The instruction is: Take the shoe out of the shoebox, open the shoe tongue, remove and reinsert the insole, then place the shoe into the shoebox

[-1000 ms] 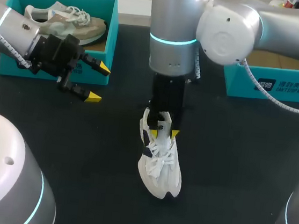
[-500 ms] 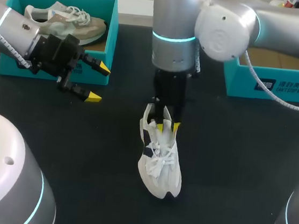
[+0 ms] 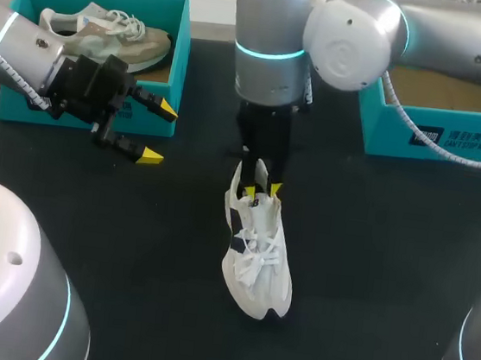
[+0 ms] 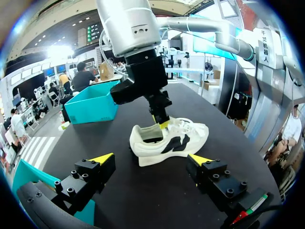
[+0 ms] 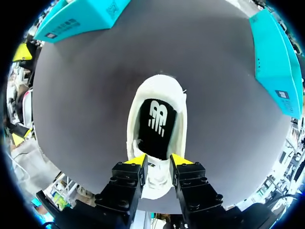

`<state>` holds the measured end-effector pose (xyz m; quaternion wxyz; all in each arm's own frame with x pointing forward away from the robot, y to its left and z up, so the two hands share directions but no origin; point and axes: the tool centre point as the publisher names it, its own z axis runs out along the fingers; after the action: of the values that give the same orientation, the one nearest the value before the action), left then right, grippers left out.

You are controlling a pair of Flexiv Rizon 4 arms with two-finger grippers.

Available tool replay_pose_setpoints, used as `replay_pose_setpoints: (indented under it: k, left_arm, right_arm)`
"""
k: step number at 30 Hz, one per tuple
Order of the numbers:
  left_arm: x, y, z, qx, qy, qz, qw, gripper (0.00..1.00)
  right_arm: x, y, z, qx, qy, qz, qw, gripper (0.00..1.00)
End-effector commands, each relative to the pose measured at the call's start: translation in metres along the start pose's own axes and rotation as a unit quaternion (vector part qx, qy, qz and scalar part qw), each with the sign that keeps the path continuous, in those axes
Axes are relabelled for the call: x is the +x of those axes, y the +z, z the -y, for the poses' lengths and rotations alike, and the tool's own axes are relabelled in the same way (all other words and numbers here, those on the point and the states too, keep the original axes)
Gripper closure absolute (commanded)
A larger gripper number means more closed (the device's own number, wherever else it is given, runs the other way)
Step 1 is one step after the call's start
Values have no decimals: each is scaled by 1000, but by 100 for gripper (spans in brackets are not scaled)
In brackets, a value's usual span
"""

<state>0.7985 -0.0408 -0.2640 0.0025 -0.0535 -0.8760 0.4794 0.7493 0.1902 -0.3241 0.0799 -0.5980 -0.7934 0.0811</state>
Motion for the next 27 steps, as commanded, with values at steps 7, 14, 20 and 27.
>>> replay_pose_setpoints:
  k: [7, 14, 20, 27]
  left_arm:
    - [0, 1, 0, -1, 0, -1, 1000, 0]
    - [0, 1, 0, -1, 0, -1, 1000, 0]
    - [0, 1, 0, -1, 0, -1, 1000, 0]
    - [0, 1, 0, -1, 0, -1, 1000, 0]
  right_arm:
    - [-21, -47, -8, -101, -127, 79, 984, 56]
    - [-22, -55, -12, -78, -157, 135, 975, 0]
    - [-22, -55, -12, -78, -157, 135, 975, 0]
    - [-9, -43, -28, -104, -380, 167, 904, 0]
